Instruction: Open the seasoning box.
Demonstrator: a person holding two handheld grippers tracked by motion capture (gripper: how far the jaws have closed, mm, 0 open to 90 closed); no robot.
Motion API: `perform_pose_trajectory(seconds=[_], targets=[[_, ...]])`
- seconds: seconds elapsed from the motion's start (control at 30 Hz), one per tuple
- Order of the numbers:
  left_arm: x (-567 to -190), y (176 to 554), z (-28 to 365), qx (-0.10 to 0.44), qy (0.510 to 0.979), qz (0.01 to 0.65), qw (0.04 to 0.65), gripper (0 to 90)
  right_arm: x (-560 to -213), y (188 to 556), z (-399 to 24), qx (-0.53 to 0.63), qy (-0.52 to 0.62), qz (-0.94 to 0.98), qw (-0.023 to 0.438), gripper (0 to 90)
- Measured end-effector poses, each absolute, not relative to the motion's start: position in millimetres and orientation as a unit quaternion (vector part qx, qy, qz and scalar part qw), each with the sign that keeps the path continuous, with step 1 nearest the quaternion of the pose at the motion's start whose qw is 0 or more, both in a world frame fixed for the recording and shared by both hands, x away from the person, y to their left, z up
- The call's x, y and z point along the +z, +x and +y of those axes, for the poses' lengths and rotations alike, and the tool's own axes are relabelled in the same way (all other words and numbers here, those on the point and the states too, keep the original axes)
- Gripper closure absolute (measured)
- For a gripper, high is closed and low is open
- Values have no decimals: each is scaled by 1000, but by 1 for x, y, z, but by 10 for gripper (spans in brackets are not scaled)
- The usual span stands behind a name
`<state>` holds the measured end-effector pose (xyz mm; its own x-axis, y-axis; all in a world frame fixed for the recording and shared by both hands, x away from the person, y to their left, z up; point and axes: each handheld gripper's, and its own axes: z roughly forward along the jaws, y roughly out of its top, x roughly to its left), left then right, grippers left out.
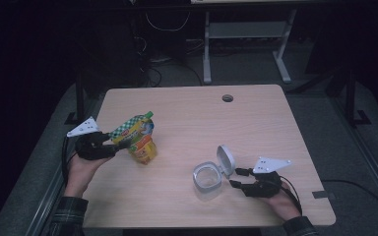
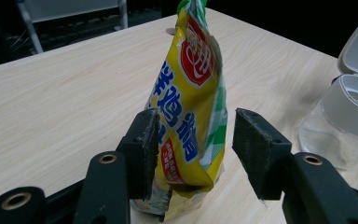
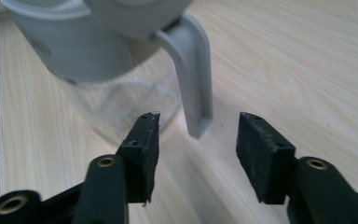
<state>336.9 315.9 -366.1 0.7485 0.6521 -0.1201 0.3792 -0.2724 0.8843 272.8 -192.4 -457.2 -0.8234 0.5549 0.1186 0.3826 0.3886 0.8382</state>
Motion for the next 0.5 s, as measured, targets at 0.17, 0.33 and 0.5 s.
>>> perform_pose_trajectory(seconds=[0.17,0.33,0.5], targets=[[-367,337,316,134,785,329,507,501,-455,280,-181,486,281,822,93,554],[-366,337,315,133,785,328,508,501,-455,285,-175,485,283,821,103,646],[-366,337,316,132,785,329,508,501,-454,283,-173,482,281,821,116,740]])
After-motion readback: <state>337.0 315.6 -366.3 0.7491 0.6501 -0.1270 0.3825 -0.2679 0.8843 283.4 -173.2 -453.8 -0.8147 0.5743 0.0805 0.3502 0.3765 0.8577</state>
